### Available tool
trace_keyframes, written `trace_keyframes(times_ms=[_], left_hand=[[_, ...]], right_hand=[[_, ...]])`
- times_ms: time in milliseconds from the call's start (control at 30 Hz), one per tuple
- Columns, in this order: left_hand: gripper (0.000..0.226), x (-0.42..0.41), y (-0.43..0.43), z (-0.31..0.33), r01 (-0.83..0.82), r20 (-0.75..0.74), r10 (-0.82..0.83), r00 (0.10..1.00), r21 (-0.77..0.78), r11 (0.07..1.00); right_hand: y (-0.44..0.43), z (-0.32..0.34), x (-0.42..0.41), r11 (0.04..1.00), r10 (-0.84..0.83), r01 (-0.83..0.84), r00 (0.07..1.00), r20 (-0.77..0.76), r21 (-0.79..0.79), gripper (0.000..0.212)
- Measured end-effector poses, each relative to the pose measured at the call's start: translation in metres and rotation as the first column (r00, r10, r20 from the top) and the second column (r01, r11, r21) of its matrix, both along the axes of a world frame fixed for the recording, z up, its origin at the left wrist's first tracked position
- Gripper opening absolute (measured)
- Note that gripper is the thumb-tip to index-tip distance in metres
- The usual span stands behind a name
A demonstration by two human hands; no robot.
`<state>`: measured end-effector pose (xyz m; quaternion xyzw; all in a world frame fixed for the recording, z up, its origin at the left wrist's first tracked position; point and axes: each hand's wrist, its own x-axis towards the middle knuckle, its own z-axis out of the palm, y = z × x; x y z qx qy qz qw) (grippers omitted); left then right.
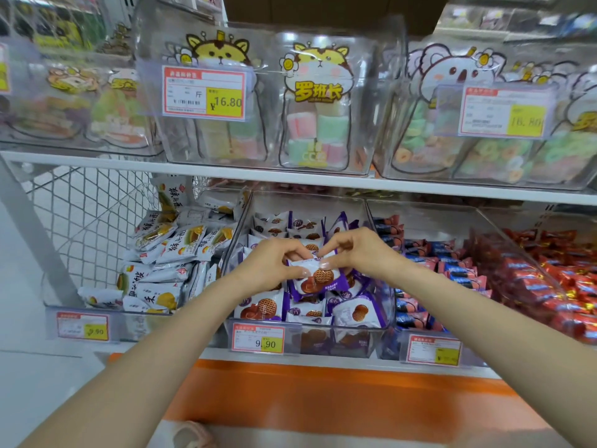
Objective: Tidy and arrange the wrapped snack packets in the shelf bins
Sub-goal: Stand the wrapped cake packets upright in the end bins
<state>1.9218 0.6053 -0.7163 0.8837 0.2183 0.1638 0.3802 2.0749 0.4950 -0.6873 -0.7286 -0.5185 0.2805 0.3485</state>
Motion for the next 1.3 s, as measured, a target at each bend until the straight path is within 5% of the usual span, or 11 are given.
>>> trace_keyframes(times_ms=[200,500,733,900,1133,1300], left_hand=[[0.019,0.004,0.002,0.000,-0.071,0.040,0.069,0.997,0.038,0.997],[0.022,-0.013,0.019,-0.007,-0.194,-0.006,0.214,0.977,0.397,0.897],[0.035,-0.008,0.008,-0.008,0.000,-0.128,0.097,0.987,0.600,0.800],[0.052,0.000,-0.001,-0.015,0.144,-0.300,0.138,0.944,0.749,0.646],[0.038,0.000,0.002,-0.012,0.157,-0.313,0.162,0.936,0.782,0.603],[0.038,0.002,-0.001,-0.014,0.181,-0.337,0.165,0.927,0.786,0.591]], right_hand=[[0.006,-0.005,0.001,0.981,-0.174,0.159,0.976,0.130,0.112,0.024],[0.016,-0.038,-0.013,0.975,-0.220,0.217,0.952,0.211,0.038,0.030],[0.023,-0.049,-0.015,0.956,-0.292,0.292,0.950,0.109,0.016,0.019],[0.024,-0.037,-0.009,0.953,-0.304,0.304,0.953,-0.005,-0.011,0.020],[0.028,-0.035,-0.007,0.989,-0.095,0.122,0.954,0.286,-0.079,0.017],[0.025,-0.046,-0.008,0.990,-0.056,0.111,0.874,0.482,-0.085,0.029]])
